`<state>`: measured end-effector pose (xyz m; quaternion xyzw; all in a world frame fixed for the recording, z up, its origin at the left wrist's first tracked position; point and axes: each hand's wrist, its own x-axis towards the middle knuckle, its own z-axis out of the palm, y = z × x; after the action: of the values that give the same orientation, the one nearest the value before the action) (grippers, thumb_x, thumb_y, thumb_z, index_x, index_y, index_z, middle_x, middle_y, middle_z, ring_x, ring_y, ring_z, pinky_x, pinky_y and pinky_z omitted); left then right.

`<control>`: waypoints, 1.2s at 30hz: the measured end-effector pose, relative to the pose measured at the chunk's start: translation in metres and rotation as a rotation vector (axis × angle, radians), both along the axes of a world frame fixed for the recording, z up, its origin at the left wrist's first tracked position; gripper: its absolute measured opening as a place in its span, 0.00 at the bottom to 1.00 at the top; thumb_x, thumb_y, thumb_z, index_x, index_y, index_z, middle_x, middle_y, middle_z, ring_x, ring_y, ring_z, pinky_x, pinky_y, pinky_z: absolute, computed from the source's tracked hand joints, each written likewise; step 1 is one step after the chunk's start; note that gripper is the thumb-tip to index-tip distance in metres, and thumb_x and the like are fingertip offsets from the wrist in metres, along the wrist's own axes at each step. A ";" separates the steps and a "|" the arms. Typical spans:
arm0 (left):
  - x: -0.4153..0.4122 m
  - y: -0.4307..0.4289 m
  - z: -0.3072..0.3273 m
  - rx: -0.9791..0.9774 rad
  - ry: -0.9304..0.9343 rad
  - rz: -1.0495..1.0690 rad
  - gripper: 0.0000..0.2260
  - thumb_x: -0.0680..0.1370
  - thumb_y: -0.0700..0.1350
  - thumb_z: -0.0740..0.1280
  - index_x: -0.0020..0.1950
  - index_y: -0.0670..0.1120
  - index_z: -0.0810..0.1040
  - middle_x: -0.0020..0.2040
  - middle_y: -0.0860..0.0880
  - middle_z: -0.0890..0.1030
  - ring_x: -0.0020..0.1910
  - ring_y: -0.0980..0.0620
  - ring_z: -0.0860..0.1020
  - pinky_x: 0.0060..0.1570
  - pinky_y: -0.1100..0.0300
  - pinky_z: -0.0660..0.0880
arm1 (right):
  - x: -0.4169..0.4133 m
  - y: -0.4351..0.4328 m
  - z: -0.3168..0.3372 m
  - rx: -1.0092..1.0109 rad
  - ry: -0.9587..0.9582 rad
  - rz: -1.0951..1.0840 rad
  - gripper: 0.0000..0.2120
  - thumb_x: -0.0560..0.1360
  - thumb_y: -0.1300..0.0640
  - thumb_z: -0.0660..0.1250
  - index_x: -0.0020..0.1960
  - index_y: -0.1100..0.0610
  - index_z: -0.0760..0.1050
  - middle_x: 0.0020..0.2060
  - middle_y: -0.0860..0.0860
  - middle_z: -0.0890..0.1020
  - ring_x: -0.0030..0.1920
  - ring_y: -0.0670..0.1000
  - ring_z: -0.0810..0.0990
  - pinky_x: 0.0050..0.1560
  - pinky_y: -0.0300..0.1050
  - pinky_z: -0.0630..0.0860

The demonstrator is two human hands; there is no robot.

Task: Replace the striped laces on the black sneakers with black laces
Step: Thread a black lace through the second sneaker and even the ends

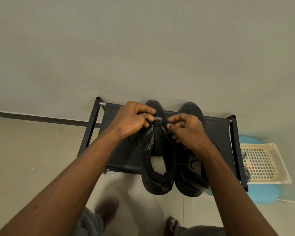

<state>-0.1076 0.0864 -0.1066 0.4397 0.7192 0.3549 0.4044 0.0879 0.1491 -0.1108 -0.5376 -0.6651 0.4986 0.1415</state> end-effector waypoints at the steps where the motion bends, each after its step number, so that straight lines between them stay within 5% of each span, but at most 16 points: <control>1: -0.001 -0.001 -0.002 -0.008 0.025 -0.009 0.14 0.83 0.34 0.63 0.58 0.47 0.85 0.43 0.53 0.87 0.35 0.59 0.82 0.46 0.68 0.79 | 0.000 0.000 0.002 -0.033 0.026 0.004 0.04 0.79 0.61 0.70 0.52 0.55 0.80 0.32 0.54 0.81 0.29 0.45 0.79 0.35 0.42 0.80; 4: -0.002 -0.002 -0.008 -0.048 0.123 -0.095 0.07 0.83 0.47 0.68 0.57 0.50 0.86 0.44 0.56 0.87 0.37 0.63 0.81 0.48 0.66 0.77 | -0.004 -0.003 0.006 -0.145 0.123 -0.034 0.04 0.80 0.64 0.66 0.53 0.59 0.79 0.32 0.51 0.79 0.30 0.46 0.78 0.33 0.40 0.79; 7: 0.006 -0.004 -0.012 -0.139 0.194 -0.203 0.17 0.77 0.56 0.75 0.64 0.53 0.81 0.45 0.57 0.84 0.45 0.61 0.81 0.54 0.60 0.77 | -0.008 -0.005 0.013 -0.283 0.331 -0.220 0.05 0.80 0.65 0.64 0.47 0.59 0.77 0.33 0.52 0.79 0.35 0.49 0.81 0.39 0.44 0.81; 11: 0.015 -0.005 -0.013 -0.200 0.210 -0.210 0.25 0.73 0.59 0.77 0.66 0.55 0.73 0.45 0.54 0.83 0.46 0.55 0.82 0.53 0.55 0.79 | -0.007 -0.003 0.014 -0.521 0.703 -0.493 0.07 0.79 0.68 0.62 0.47 0.58 0.73 0.32 0.52 0.77 0.33 0.51 0.83 0.36 0.44 0.82; 15: 0.019 -0.005 -0.013 -0.206 0.218 -0.194 0.24 0.75 0.54 0.75 0.68 0.55 0.72 0.44 0.56 0.81 0.45 0.55 0.81 0.46 0.60 0.75 | -0.003 0.003 0.011 -0.612 0.793 -0.578 0.13 0.78 0.68 0.59 0.59 0.57 0.72 0.34 0.51 0.74 0.28 0.46 0.72 0.26 0.39 0.70; 20: 0.019 -0.007 -0.012 -0.207 0.192 -0.147 0.19 0.76 0.53 0.74 0.65 0.56 0.73 0.43 0.56 0.81 0.43 0.57 0.81 0.42 0.63 0.72 | 0.007 0.011 0.015 -0.461 0.677 -0.545 0.04 0.77 0.61 0.61 0.49 0.55 0.73 0.35 0.50 0.73 0.24 0.45 0.62 0.28 0.41 0.65; 25: 0.019 -0.006 -0.012 -0.200 0.198 -0.137 0.19 0.76 0.53 0.74 0.64 0.56 0.73 0.44 0.56 0.80 0.42 0.57 0.81 0.40 0.64 0.71 | 0.015 0.017 0.027 -0.064 0.505 -0.734 0.07 0.76 0.62 0.66 0.53 0.57 0.78 0.41 0.54 0.79 0.22 0.43 0.68 0.24 0.39 0.67; 28: 0.019 -0.005 -0.013 -0.206 0.204 -0.144 0.17 0.77 0.54 0.74 0.63 0.55 0.75 0.48 0.55 0.82 0.46 0.56 0.81 0.47 0.62 0.75 | 0.029 0.018 0.027 0.309 0.101 -0.675 0.08 0.75 0.56 0.67 0.54 0.51 0.80 0.43 0.51 0.82 0.32 0.41 0.77 0.34 0.33 0.70; 30: 0.017 -0.003 -0.012 -0.179 0.234 -0.132 0.12 0.80 0.54 0.70 0.62 0.52 0.79 0.52 0.54 0.83 0.52 0.53 0.81 0.56 0.58 0.76 | 0.033 0.016 0.023 0.433 -0.128 -0.528 0.09 0.75 0.53 0.67 0.55 0.49 0.80 0.49 0.49 0.82 0.45 0.46 0.80 0.43 0.39 0.70; 33: 0.014 -0.002 -0.006 -0.104 0.170 -0.078 0.14 0.85 0.44 0.60 0.60 0.47 0.85 0.53 0.53 0.84 0.55 0.53 0.80 0.62 0.56 0.74 | 0.027 0.011 0.014 0.532 -0.297 -0.353 0.09 0.76 0.52 0.66 0.54 0.50 0.81 0.53 0.52 0.80 0.55 0.54 0.79 0.55 0.51 0.70; 36: 0.012 0.000 -0.005 -0.037 0.057 -0.070 0.15 0.86 0.38 0.58 0.66 0.44 0.82 0.46 0.54 0.84 0.44 0.57 0.82 0.56 0.62 0.77 | 0.015 0.006 0.012 0.595 -0.272 -0.249 0.06 0.76 0.51 0.66 0.50 0.49 0.80 0.45 0.47 0.81 0.48 0.50 0.80 0.56 0.53 0.75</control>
<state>-0.0955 0.0862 -0.1120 0.4672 0.7208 0.3146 0.4039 0.1026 0.1550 -0.0989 -0.6113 -0.7234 0.1856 0.2618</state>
